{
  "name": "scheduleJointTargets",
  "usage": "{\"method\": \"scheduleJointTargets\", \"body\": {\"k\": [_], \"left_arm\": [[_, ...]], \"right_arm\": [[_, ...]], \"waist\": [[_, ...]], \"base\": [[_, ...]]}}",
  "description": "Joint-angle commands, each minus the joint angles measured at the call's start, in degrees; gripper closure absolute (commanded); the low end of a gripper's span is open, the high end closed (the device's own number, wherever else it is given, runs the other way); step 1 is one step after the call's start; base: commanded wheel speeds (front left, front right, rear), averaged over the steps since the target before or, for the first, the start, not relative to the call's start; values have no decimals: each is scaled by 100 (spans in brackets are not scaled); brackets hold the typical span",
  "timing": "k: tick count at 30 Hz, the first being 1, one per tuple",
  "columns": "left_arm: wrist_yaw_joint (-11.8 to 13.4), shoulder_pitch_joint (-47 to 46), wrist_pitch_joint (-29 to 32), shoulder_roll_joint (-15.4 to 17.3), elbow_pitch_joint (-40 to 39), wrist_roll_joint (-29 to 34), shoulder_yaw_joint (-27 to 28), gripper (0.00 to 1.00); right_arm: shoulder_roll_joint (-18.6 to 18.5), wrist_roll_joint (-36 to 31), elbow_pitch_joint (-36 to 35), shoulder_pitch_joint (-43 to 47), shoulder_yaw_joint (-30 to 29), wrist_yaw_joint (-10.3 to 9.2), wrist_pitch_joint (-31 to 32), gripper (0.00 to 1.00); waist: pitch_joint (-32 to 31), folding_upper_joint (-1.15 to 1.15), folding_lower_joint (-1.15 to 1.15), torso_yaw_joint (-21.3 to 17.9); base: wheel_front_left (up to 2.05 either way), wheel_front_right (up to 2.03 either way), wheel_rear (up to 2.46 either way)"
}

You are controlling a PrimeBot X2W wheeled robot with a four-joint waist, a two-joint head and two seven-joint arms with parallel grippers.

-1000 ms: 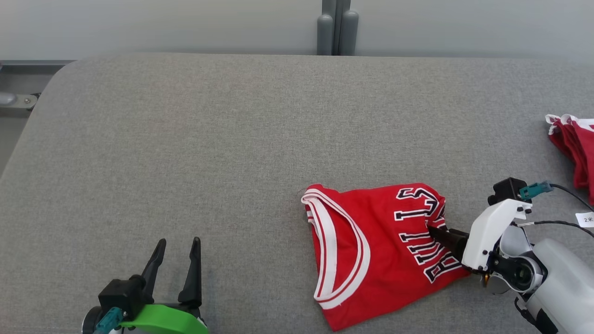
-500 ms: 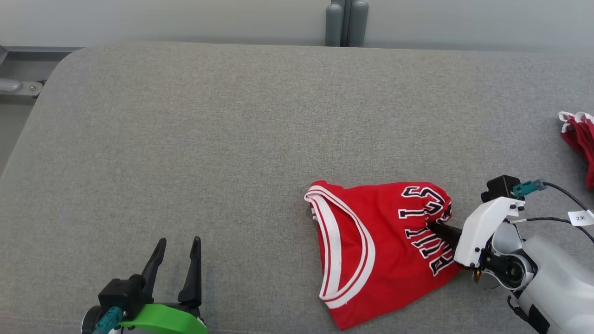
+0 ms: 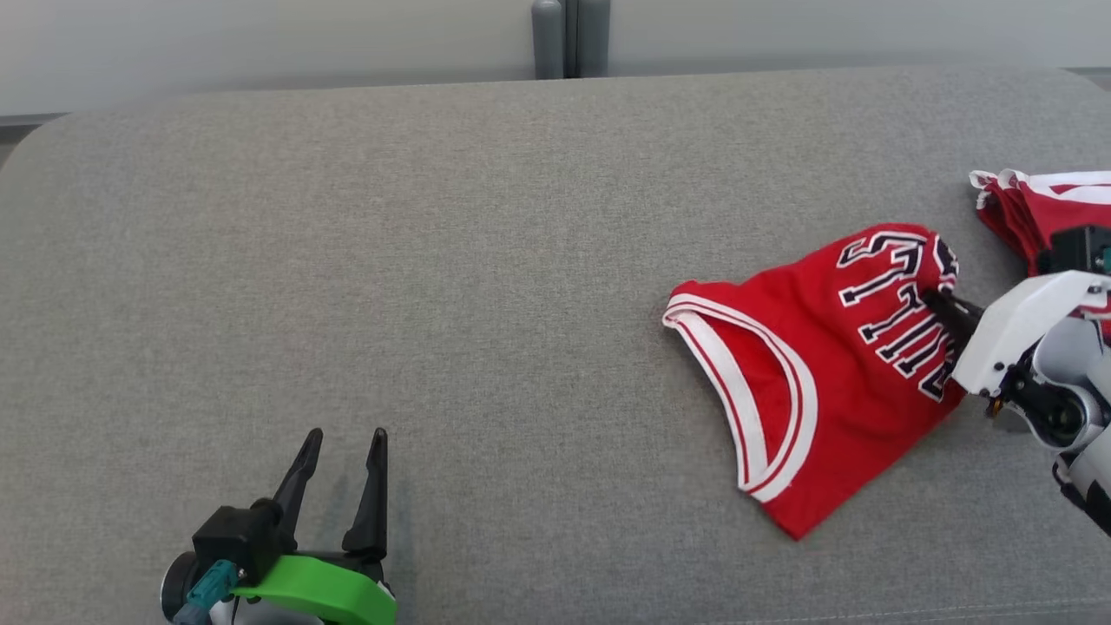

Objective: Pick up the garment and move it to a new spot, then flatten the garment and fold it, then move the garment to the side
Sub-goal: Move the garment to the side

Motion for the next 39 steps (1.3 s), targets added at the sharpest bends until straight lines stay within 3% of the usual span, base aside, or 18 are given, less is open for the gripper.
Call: {"method": "scheduleJointTargets", "body": {"k": [1,8,22,39], "left_arm": [[1,-118,3,61,-29,-55,-10,0],[1,-233,3,85,-82,-65,-65,0],[1,-314,4,221,7,65,-171,0],[1,-410,4,280,8,93,-190,0]], "right_arm": [[-37,-102,48,-258,-39,-1,-109,100],[-217,-344,197,-1137,-202,-1,-269,100],[-319,-790,892,-1953,-470,-1,-209,100],[-541,-1056,1514,-2505,-916,-1,546,100]], "waist": [[151,0,0,-176],[322,0,0,-374],[496,0,0,-380],[603,0,0,-375]], "base": [[0,0,0],[0,0,0],[0,0,0],[0,0,0]]}}
